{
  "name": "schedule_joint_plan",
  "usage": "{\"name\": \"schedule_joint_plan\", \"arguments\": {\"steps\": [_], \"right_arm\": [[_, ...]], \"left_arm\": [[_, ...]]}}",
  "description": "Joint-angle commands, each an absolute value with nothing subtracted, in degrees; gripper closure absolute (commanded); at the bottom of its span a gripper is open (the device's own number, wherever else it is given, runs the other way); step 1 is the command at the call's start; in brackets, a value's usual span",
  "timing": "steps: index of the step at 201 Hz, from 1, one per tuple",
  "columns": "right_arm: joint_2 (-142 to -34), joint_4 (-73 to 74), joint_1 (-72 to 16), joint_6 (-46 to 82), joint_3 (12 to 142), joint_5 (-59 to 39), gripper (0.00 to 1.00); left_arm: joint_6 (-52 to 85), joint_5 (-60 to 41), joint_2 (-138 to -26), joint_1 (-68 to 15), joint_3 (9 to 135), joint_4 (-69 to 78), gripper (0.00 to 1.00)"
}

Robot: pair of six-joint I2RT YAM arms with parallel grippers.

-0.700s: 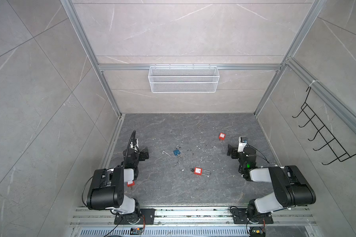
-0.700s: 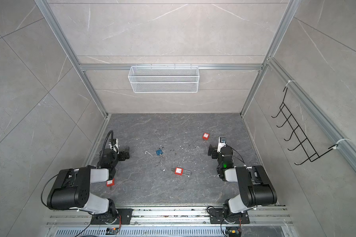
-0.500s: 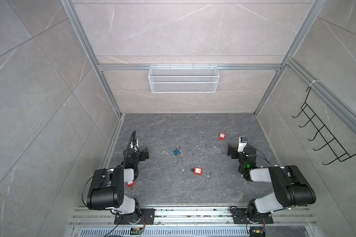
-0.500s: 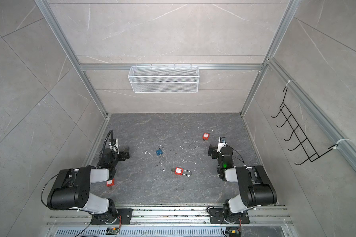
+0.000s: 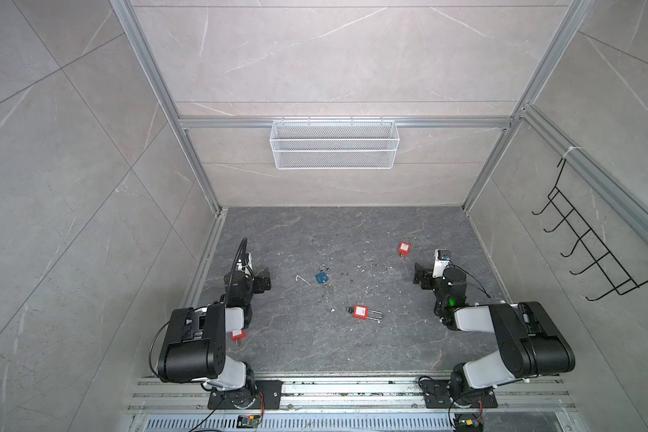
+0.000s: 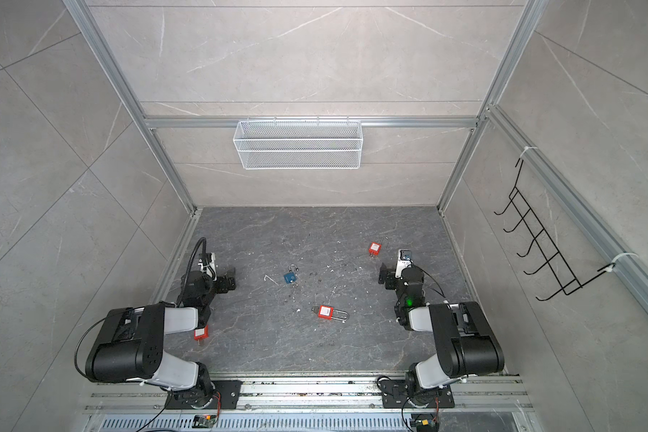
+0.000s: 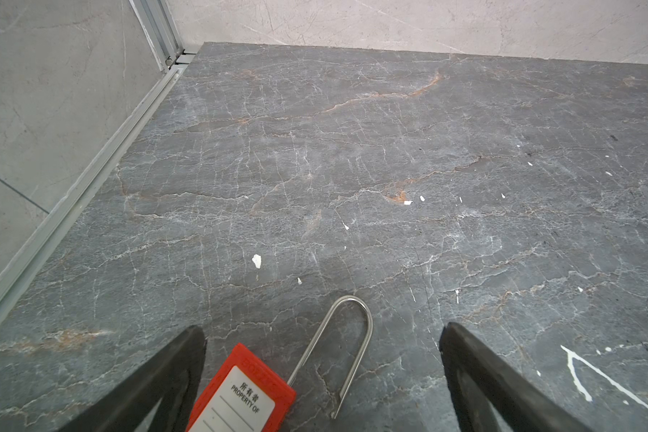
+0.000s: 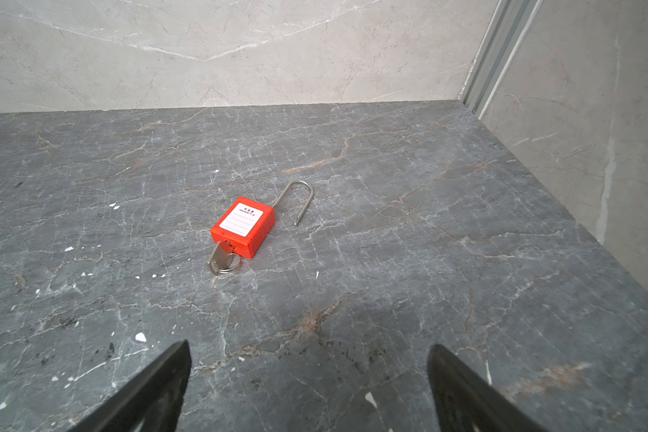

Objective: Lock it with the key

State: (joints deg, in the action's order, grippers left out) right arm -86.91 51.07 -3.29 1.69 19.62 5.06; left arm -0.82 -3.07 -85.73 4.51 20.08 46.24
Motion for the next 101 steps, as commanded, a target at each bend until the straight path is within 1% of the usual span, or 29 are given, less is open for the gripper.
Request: {"name": "schedule_joint_plan", "arguments": {"steps": [1, 32, 56, 81, 101], "right_arm": [[-86.8, 50.8, -3.2, 2.3, 20.5, 4.6, 0.01], [-86.7, 51.0, -3.2, 2.2, 20.3, 4.7, 0.01], [-86.6, 52.9, -3.2, 2.7, 19.4, 5.9, 0.01], [-84.9, 52.9, -3.2, 3.1, 18.8, 6.7, 0.0], [-82.5, 48.9, -3.2, 3.2, 19.9, 8.0, 0.01]], "left_arm": [[0.0, -2.8, -85.9, 4.7, 21.1, 47.5, 0.0], [0.0, -2.7, -85.9, 4.7, 21.0, 47.5, 0.0], [-0.1, -2.7, -85.7, 4.7, 21.0, 47.5, 0.03], [-0.4, -3.7, -83.3, 4.6, 23.2, 41.9, 0.03], [-0.2, -3.7, -81.0, 4.7, 23.8, 39.0, 0.04]]}}
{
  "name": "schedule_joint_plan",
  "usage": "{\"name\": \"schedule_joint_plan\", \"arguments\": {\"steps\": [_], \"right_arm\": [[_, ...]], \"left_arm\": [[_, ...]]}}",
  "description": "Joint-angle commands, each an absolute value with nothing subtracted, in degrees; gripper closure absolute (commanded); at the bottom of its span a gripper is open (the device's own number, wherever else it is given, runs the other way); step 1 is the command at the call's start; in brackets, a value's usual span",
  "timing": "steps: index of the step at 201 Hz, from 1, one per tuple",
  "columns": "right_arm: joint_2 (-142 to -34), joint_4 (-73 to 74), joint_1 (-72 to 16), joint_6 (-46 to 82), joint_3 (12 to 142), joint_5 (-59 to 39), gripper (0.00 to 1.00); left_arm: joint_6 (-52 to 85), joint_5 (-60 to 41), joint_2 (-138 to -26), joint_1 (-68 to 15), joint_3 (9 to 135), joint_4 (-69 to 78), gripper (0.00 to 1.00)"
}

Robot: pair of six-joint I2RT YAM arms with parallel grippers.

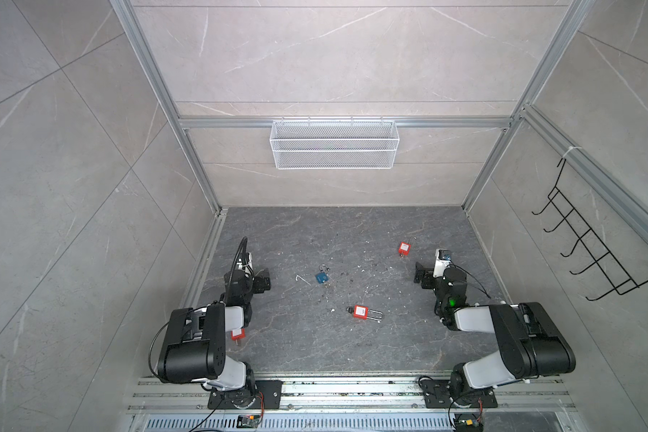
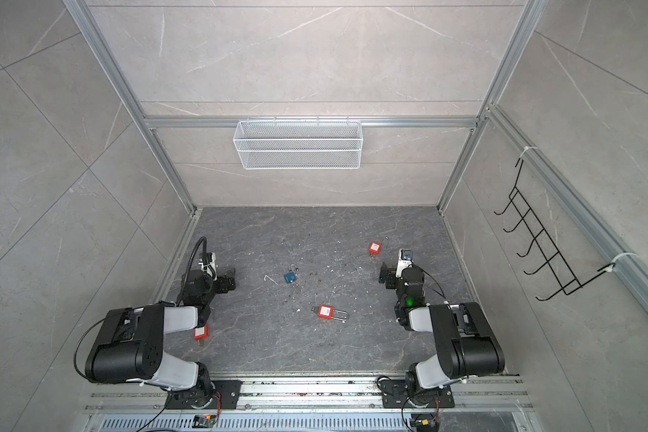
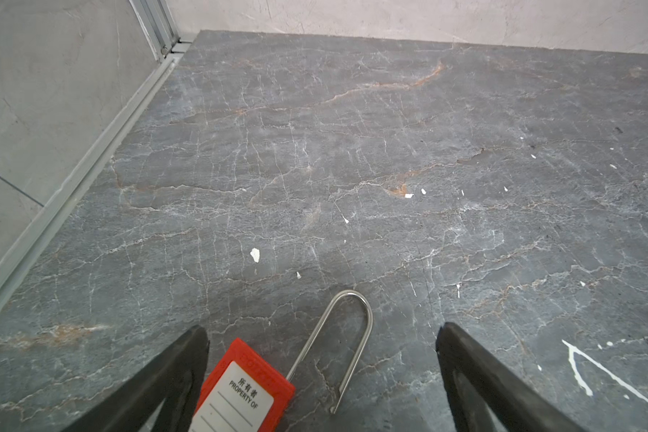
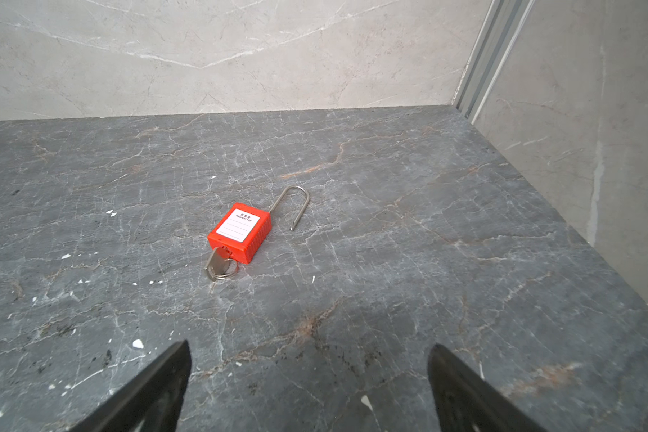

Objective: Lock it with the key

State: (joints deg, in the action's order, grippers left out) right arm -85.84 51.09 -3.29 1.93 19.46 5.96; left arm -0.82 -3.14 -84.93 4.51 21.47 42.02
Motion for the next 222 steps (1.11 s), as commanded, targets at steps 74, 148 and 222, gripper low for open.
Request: {"name": "schedule_joint_plan", "arguments": {"steps": [74, 148, 222], "right_arm": [[-71.2, -4.5, -3.3, 15.1, 43.0, 7.5, 0.01], [-68.3, -39.0, -4.0, 31.7, 51.9, 9.5, 0.05], [-76.2, -40.5, -1.5, 31.4, 49.8, 5.4, 0.17]], "left_arm": [[2.9, -2.6, -66.0, 3.0, 36.8, 5.7, 0.07], [10.5, -1.0, -60.1, -14.2, 43.0, -10.7, 0.13], [11.5, -0.6, -73.2, -24.0, 51.7, -11.4, 0.16]]}}
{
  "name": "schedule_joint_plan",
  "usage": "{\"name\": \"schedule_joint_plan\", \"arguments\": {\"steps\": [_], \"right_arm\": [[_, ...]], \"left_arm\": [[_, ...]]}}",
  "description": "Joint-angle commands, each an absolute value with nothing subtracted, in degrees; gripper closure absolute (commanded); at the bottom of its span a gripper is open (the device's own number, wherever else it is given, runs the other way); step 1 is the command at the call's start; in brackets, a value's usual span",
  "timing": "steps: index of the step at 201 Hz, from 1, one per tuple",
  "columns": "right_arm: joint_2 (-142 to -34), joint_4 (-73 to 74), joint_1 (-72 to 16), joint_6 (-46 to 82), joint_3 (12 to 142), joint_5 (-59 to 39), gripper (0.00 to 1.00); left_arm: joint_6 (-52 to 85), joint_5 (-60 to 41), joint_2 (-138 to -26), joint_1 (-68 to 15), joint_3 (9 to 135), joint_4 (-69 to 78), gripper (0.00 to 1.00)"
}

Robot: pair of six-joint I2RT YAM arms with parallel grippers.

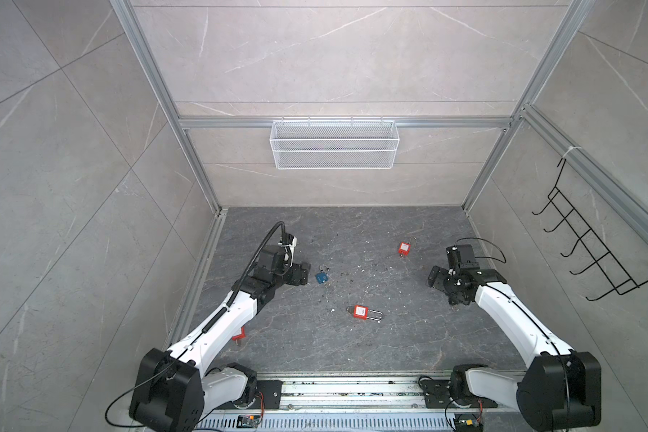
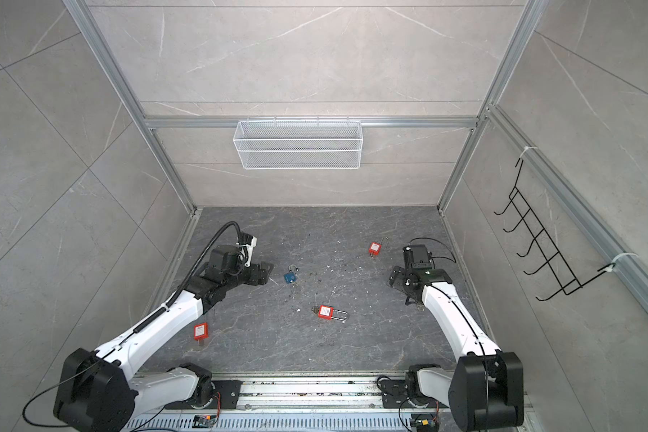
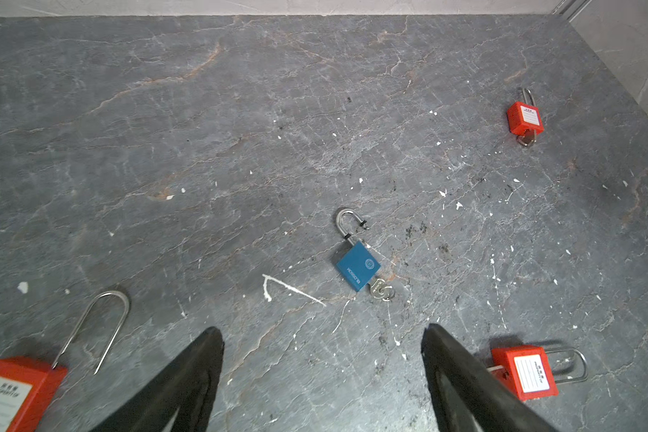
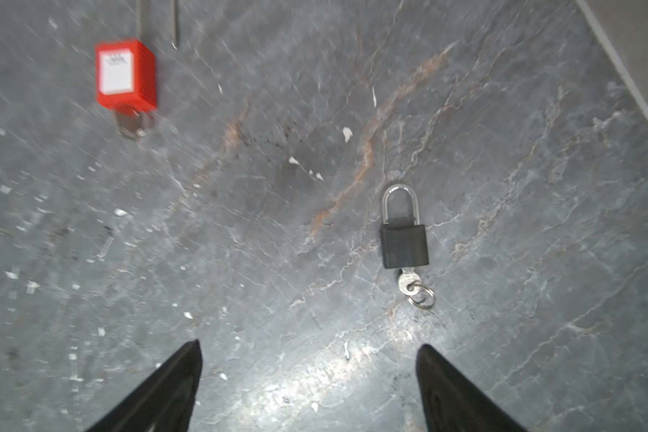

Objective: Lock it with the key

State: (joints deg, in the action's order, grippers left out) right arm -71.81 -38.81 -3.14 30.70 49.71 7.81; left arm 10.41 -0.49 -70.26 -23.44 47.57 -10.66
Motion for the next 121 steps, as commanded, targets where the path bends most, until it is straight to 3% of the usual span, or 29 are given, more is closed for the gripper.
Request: {"name": "schedule_joint_plan", "arguments": {"steps": [1, 121], "right_arm": [[-76.4, -40.5, -1.4, 31.3, 49.9, 5.4, 0.17], [-87.3, -36.8, 14.5, 19.4, 52.2, -1.3, 0.3]], "left_arm": [[11.5, -0.7, -73.3, -23.9, 51.8, -11.4, 0.16], [9.9, -2.6, -82.6, -24.6, 60.0, -12.9, 0.17]]}}
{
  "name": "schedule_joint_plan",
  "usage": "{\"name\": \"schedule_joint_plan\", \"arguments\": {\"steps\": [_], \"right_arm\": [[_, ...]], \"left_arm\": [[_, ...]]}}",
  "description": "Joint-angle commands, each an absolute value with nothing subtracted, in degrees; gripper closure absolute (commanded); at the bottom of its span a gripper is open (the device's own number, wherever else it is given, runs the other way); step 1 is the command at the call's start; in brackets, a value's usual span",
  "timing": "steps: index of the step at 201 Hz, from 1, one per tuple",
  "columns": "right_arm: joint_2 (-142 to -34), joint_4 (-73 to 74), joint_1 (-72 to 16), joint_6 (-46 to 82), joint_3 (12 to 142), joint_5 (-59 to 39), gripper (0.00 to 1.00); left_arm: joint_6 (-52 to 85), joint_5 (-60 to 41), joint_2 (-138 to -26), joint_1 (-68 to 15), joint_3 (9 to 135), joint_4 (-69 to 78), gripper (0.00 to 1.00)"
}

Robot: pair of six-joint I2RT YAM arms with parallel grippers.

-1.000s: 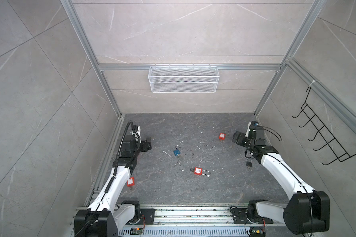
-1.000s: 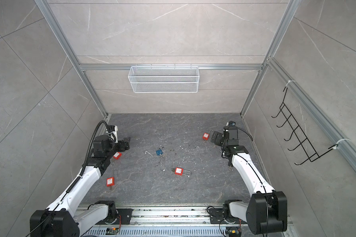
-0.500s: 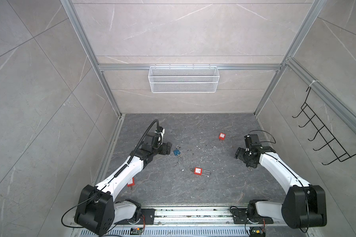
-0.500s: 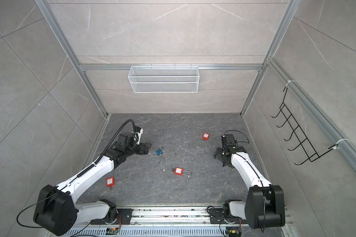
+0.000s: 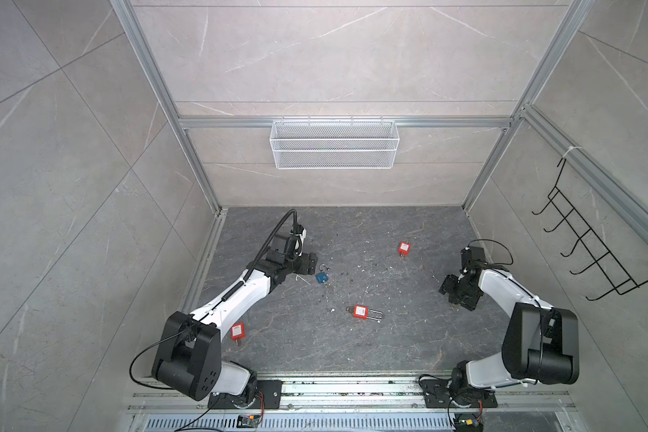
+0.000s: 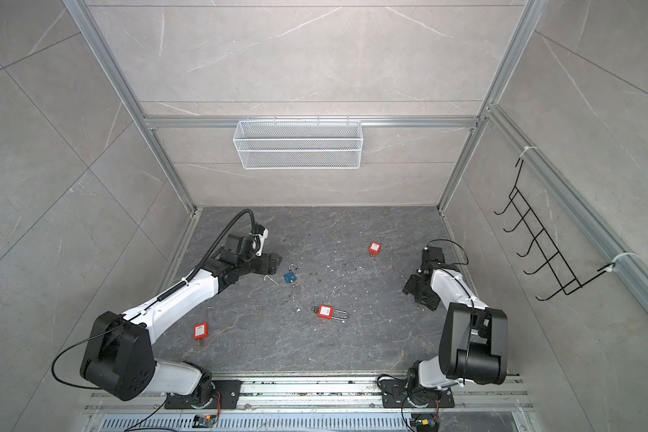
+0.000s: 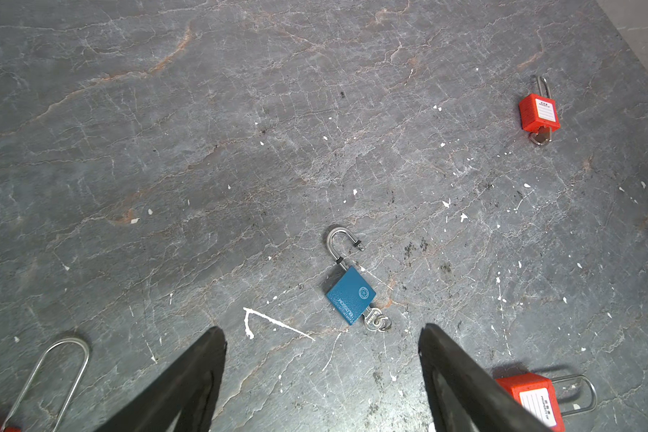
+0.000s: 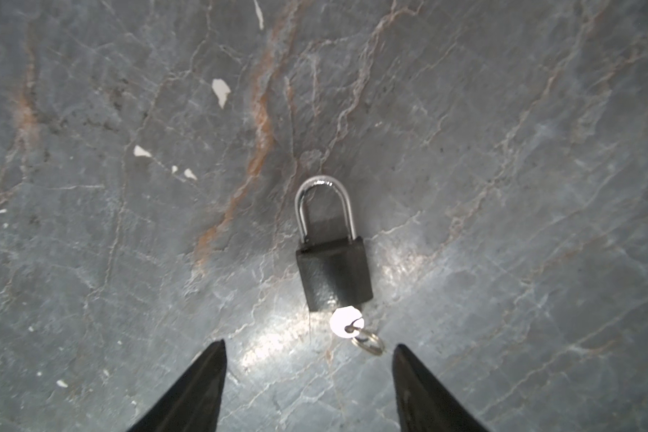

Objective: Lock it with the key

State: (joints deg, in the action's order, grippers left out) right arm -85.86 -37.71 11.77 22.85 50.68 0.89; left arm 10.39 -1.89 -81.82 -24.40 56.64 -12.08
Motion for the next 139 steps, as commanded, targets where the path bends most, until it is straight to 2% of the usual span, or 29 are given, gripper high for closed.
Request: {"name": "schedule_joint_plan", "arguments": {"steps": [1, 48, 139], "right_arm": [[-87.4, -36.8, 14.6, 19.3, 52.2, -1.5, 0.3], [-90.7, -35.3, 16.4, 18.0, 52.4, -5.0, 0.34], [-94.3, -33.6, 16.4, 16.0, 52.7, -3.0, 0.43]], "left_arm": [[9.9, -2.6, -82.6, -24.6, 60.1, -12.9, 0.17], [10.2, -2.9, -83.9, -24.7, 61.7, -13.5, 0.17], [10.4, -2.7, -84.0, -24.9, 61.0, -14.1, 0.17]]}}
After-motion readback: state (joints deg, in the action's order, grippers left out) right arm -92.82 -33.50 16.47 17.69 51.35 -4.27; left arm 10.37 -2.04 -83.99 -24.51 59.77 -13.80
